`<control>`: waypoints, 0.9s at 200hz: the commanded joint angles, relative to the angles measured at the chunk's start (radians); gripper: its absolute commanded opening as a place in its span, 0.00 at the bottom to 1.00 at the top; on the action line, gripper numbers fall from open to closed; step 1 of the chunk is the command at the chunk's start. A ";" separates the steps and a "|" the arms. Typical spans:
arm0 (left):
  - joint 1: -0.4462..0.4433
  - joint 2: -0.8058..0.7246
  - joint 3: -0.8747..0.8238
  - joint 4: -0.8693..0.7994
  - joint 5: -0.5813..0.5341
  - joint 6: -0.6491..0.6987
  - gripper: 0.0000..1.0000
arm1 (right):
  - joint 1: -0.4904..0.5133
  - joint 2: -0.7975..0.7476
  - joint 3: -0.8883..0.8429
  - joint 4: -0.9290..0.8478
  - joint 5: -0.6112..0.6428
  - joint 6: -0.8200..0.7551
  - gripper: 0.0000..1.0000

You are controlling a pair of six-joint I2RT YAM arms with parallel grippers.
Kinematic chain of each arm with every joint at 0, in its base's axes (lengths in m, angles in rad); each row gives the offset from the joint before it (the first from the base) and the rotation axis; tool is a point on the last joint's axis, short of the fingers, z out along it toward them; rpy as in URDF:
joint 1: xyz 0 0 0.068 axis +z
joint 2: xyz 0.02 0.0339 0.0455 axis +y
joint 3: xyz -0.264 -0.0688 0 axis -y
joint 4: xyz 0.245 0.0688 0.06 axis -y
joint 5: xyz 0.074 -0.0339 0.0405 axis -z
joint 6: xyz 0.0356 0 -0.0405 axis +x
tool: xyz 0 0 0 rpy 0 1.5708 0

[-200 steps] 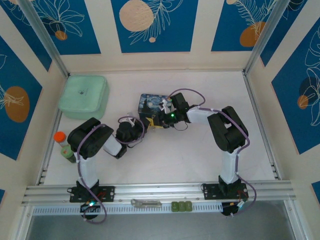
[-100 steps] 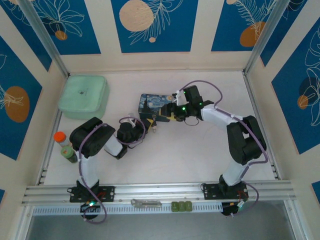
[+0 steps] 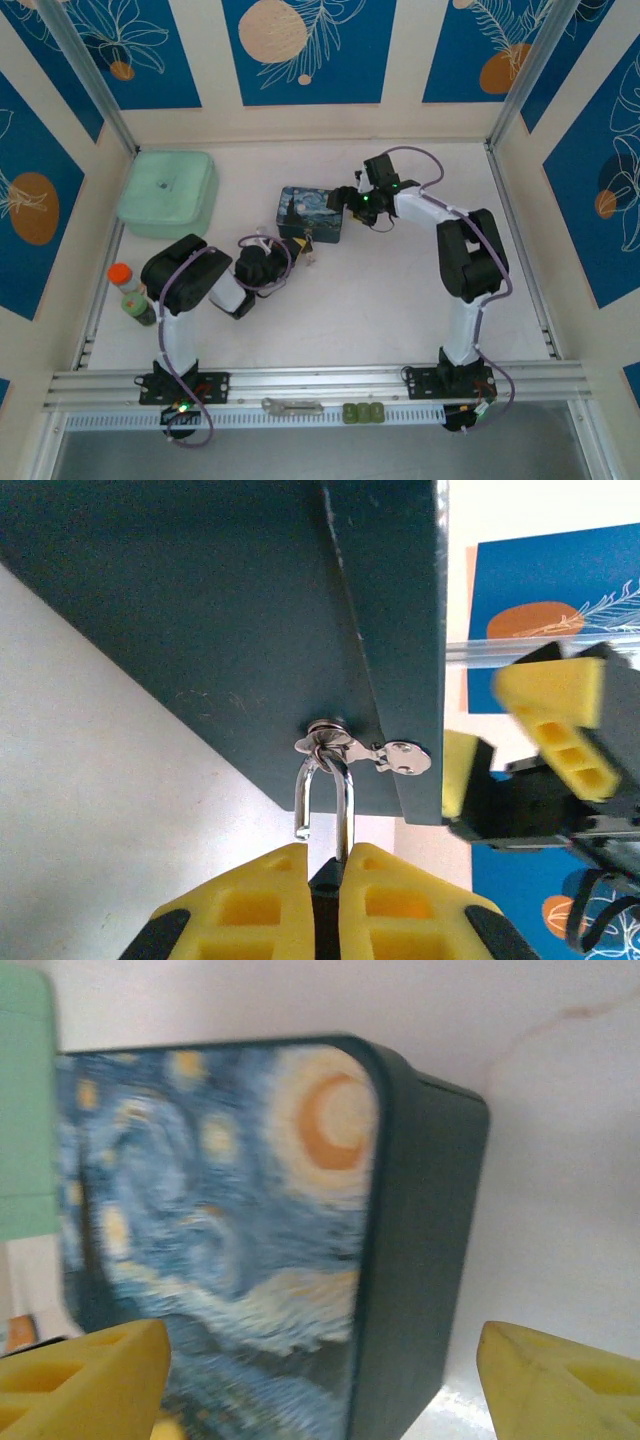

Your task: Unlock a padlock with a key

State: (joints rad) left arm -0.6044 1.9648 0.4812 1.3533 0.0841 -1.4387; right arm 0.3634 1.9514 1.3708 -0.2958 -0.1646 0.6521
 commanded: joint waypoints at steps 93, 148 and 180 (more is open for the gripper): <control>-0.060 -0.076 -0.023 0.055 -0.306 0.103 0.00 | 0.061 0.044 -0.029 0.071 0.117 0.144 0.55; -0.068 -0.037 0.007 0.055 -0.334 0.071 0.00 | 0.071 0.034 -0.023 0.054 0.141 0.140 0.53; -0.065 -0.066 -0.013 0.056 -0.364 0.103 0.00 | 0.071 0.027 -0.018 0.044 0.152 0.141 0.52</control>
State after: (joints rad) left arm -0.6643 1.9198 0.4675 1.3525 -0.2188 -1.3655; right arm 0.4324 1.9770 1.3647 -0.2020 -0.0551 0.7898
